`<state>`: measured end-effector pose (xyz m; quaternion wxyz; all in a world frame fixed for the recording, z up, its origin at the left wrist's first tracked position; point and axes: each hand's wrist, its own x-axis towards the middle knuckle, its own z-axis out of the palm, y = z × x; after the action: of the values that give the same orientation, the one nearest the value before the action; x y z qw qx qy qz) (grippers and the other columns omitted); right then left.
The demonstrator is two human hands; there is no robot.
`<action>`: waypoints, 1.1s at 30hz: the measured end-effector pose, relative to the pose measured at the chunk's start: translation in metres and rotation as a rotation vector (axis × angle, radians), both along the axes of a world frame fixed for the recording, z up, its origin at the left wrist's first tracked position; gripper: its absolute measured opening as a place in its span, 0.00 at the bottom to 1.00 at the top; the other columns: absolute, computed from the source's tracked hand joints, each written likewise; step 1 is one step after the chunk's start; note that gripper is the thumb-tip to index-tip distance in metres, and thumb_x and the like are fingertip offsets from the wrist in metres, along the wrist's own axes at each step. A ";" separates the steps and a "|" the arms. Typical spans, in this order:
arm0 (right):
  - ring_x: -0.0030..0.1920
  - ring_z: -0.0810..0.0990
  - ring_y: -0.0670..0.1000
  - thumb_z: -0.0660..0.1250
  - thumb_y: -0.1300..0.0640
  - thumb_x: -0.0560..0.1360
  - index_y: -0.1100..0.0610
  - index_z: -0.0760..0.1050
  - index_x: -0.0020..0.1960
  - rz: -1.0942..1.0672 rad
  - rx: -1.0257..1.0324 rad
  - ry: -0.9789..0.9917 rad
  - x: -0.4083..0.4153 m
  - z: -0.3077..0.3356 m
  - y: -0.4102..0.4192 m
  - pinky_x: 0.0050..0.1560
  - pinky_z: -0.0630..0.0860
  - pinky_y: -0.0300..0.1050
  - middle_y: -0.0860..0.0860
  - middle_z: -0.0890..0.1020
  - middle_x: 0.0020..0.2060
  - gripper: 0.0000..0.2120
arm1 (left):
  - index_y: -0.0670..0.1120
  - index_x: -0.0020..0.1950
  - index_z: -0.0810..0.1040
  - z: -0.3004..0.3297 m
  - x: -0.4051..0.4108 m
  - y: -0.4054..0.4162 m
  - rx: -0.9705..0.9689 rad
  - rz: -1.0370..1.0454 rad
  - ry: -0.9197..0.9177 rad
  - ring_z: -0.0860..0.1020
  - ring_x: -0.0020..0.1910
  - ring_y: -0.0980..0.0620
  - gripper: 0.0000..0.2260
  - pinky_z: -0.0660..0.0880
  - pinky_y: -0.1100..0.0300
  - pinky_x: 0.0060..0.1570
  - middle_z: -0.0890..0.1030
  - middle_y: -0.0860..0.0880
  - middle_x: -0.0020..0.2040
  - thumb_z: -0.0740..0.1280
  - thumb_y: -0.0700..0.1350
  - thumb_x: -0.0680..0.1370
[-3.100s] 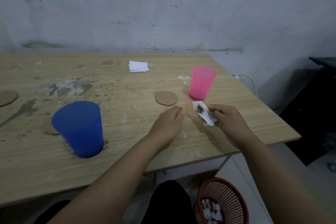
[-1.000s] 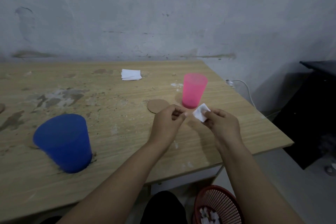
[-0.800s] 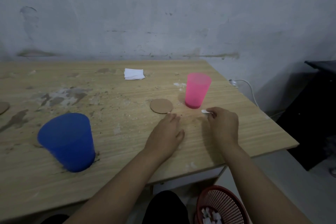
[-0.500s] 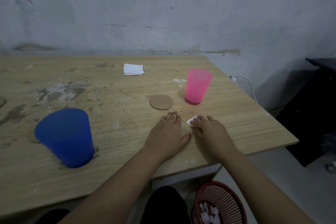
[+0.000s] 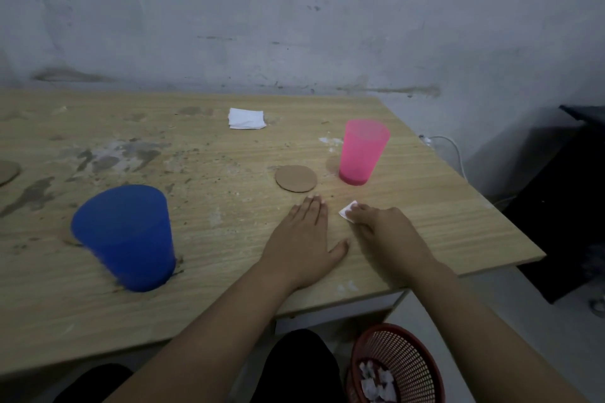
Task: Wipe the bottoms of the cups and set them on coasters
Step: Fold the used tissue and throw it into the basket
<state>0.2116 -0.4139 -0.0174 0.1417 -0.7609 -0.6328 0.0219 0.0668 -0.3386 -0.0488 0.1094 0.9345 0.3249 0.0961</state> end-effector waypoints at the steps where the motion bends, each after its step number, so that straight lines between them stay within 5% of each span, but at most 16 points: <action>1: 0.60 0.78 0.56 0.62 0.61 0.76 0.52 0.77 0.61 0.000 -0.006 -0.003 0.004 0.002 -0.005 0.60 0.73 0.48 0.52 0.79 0.62 0.16 | 0.42 0.78 0.44 -0.001 -0.001 0.000 -0.006 -0.007 0.009 0.42 0.78 0.52 0.36 0.37 0.59 0.72 0.44 0.44 0.79 0.49 0.63 0.79; 7: 0.57 0.78 0.58 0.59 0.60 0.76 0.56 0.77 0.60 -0.096 -0.011 -0.088 0.007 0.000 0.026 0.57 0.73 0.49 0.55 0.80 0.59 0.15 | 0.41 0.78 0.44 -0.002 -0.003 -0.001 -0.003 0.006 -0.010 0.43 0.78 0.52 0.37 0.36 0.60 0.72 0.45 0.45 0.79 0.49 0.64 0.78; 14: 0.55 0.81 0.51 0.63 0.59 0.75 0.53 0.81 0.55 0.032 0.094 0.080 0.003 0.003 0.020 0.55 0.73 0.41 0.51 0.83 0.55 0.12 | 0.41 0.78 0.45 -0.003 -0.003 -0.002 -0.017 0.082 -0.042 0.43 0.78 0.52 0.40 0.38 0.58 0.74 0.46 0.45 0.79 0.50 0.66 0.76; 17: 0.54 0.81 0.56 0.56 0.49 0.73 0.52 0.80 0.57 -0.062 0.051 0.022 0.016 0.005 0.021 0.55 0.74 0.45 0.53 0.83 0.56 0.19 | 0.40 0.78 0.44 -0.002 -0.002 -0.002 -0.032 0.082 -0.045 0.43 0.78 0.51 0.41 0.39 0.57 0.75 0.45 0.44 0.79 0.51 0.66 0.76; 22: 0.58 0.76 0.57 0.59 0.61 0.77 0.58 0.76 0.60 -0.159 0.016 -0.013 -0.011 -0.005 0.054 0.56 0.71 0.47 0.56 0.80 0.58 0.14 | 0.41 0.78 0.45 -0.002 -0.004 0.001 -0.048 0.065 -0.051 0.43 0.78 0.51 0.41 0.39 0.57 0.75 0.45 0.44 0.79 0.51 0.67 0.76; 29: 0.55 0.80 0.48 0.64 0.59 0.76 0.52 0.80 0.57 0.047 0.106 0.141 -0.005 -0.004 0.023 0.52 0.66 0.29 0.49 0.83 0.56 0.12 | 0.40 0.78 0.44 -0.004 -0.004 0.001 -0.034 0.056 -0.053 0.43 0.78 0.51 0.40 0.38 0.58 0.74 0.46 0.44 0.79 0.52 0.66 0.76; 33: 0.54 0.81 0.56 0.61 0.56 0.75 0.50 0.79 0.58 -0.038 0.028 -0.031 0.012 -0.001 0.016 0.54 0.75 0.46 0.52 0.83 0.55 0.14 | 0.40 0.77 0.44 -0.005 -0.004 0.002 -0.028 0.050 -0.047 0.42 0.78 0.51 0.41 0.38 0.57 0.74 0.45 0.43 0.79 0.51 0.66 0.76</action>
<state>0.2237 -0.3978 -0.0184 0.1428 -0.7710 -0.6206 -0.0015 0.0631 -0.3368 -0.0542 0.1274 0.9220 0.3468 0.1160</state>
